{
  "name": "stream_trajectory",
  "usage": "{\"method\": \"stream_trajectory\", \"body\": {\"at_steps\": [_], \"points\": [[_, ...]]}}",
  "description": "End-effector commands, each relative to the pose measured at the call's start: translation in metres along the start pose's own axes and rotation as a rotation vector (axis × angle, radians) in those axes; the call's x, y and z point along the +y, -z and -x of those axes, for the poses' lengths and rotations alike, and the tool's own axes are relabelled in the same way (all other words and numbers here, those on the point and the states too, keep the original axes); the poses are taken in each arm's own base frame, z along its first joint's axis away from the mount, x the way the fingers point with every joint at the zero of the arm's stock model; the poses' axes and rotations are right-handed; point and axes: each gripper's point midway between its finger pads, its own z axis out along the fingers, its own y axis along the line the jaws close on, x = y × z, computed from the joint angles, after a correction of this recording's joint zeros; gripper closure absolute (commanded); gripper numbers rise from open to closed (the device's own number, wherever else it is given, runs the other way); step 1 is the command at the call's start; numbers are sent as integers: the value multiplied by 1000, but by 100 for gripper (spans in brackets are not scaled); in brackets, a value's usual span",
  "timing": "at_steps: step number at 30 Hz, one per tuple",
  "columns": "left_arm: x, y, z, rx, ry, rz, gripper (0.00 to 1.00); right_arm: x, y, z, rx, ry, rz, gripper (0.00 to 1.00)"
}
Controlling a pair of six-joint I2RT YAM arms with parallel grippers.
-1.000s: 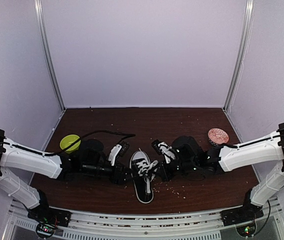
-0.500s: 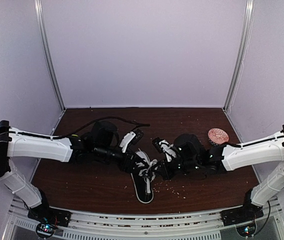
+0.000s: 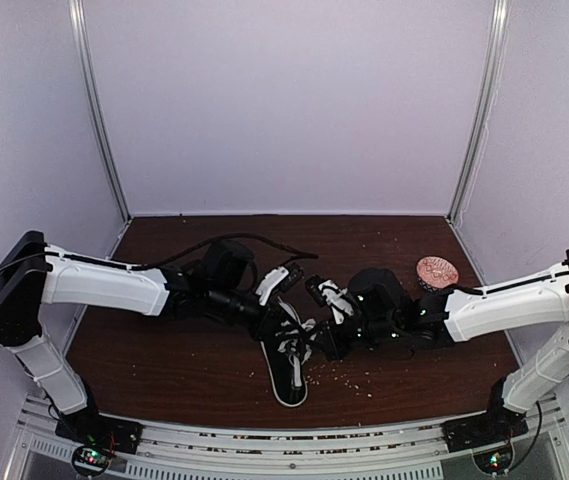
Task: Tie the shoes
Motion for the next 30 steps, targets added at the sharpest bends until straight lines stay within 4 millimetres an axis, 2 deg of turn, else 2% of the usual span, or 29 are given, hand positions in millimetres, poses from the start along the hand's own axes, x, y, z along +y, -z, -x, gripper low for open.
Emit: {"method": "stream_trajectory", "body": {"at_steps": [1,4,8,13,16,30], "points": [[-3,-3,12,-18,-29,-28,78,4,6,11,-32,10,8,100],[2,-1,12,-24,-26,5,90,6,6,9,-23,10,22,100],[7,4,14,-40,-27,47,99,15,3,3,-11,0,71,100],[14,9,12,-57,-16,98,100,28,-8,-2,-3,-12,127,100],[15,11,11,-66,-8,103,100,30,-19,0,-10,-14,122,100],[13,15,6,-72,16,99,100,7,-48,16,-99,7,-9,100]]}}
